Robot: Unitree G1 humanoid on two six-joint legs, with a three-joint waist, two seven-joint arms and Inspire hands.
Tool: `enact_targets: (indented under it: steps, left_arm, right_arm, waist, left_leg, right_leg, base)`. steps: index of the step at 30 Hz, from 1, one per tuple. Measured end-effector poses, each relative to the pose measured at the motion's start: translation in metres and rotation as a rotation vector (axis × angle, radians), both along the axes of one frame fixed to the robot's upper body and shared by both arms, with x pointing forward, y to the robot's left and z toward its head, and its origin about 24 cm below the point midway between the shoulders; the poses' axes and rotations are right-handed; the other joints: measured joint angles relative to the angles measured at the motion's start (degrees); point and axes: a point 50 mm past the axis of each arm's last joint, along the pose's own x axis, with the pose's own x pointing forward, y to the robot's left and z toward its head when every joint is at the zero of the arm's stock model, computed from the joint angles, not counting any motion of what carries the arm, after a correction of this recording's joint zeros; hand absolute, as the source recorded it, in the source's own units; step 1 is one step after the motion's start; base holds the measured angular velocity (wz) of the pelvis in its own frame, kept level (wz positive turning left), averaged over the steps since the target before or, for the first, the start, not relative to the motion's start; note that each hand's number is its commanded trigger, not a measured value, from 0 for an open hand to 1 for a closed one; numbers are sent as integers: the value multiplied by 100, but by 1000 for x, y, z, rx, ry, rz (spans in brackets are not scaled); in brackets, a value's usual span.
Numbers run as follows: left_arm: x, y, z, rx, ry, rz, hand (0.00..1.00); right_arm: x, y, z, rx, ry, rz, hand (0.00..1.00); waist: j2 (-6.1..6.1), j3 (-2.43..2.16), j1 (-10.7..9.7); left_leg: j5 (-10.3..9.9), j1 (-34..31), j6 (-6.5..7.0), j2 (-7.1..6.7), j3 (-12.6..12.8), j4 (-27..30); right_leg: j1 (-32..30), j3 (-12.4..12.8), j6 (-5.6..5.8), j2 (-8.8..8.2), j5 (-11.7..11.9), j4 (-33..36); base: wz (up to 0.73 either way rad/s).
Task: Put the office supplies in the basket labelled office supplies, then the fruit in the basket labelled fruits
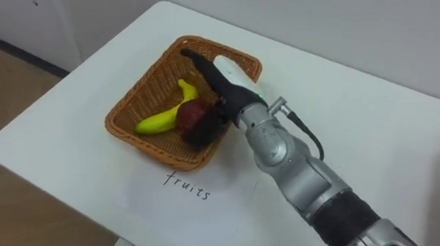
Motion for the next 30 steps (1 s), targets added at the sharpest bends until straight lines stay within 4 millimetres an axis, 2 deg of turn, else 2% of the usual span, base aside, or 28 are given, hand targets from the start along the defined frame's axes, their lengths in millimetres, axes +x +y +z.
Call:
enact_targets:
  steps: [4,8,10,11,13,15,16,18,22,25,30]
  left_arm:
    - [2,-1,0,19,-11,9,0]
    - [7,-1,0,31,-27,5,0]
    - [11,-2,0,36,-39,4,0]
    - [11,-2,0,36,-43,8,0]
    - [11,-4,-1,32,-44,17,0]
    - [12,-5,-1,30,-45,17,0]
    - [10,-5,-1,32,-43,17,0]
    - [10,-6,-1,33,-45,17,0]
    - [10,-8,-2,23,-49,17,0]
    - [11,-8,-2,23,-50,17,0]
    - [13,-7,-1,18,-66,15,0]
  right_arm:
    - [3,-5,16,51,-74,-39,0]
    - [7,-13,24,107,-90,-81,0]
    - [7,-17,38,131,-144,-89,0]
    - [7,-18,44,144,-168,-91,0]
    - [5,-26,69,198,-271,-106,0]
    - [5,-35,80,224,-330,-132,0]
    - [5,-39,83,242,-346,-155,0]
    - [5,-44,84,248,-360,-183,0]
    - [6,-60,91,219,-392,-224,0]
    - [6,-71,95,209,-411,-254,0]
    - [3,-94,111,240,-480,-339,0]
  waist:
    - [50,-4,-162]
    - [103,3,-326]
    - [164,7,-539]
    - [188,11,-582]
    - [303,-24,-703]
    - [391,-37,-723]
    - [434,-64,-791]
    - [462,-71,-857]
    - [425,-95,-1154]
    - [393,-113,-1242]
    - [313,-117,-1490]
  left_leg:
    - [0,79,1,6,90,-46]
    - [0,160,2,21,186,-73]
    - [0,165,2,27,218,-82]
    - [0,165,2,27,222,-83]
    - [-2,244,5,40,292,-125]
    - [-2,370,4,57,390,-193]
    - [-2,426,4,70,409,-224]
    - [-2,494,2,95,469,-272]
    - [-6,503,-6,114,527,-274]
    - [-6,557,-5,117,587,-273]
    - [-9,565,-4,137,722,-291]
  right_leg:
    - [17,261,-1,22,1,-15]
    - [14,428,-3,35,2,-23]
    - [-3,547,-6,50,4,-24]
    - [-4,554,-8,51,5,-23]
    - [14,654,-10,63,15,-23]
    - [94,736,-10,77,15,-25]
    - [128,792,-10,90,15,-25]
    - [148,863,-10,111,15,-24]
    - [146,889,-18,126,20,-18]
    - [140,959,-21,127,22,-14]
    - [66,1046,-41,139,38,21]
  base:
    - [-13]
    - [-16]
    - [-6]
    - [-9]
    - [-19]
    - [-25]
    - [-19]
    - [-17]
    - [-4]
    - [-11]
    - [-12]
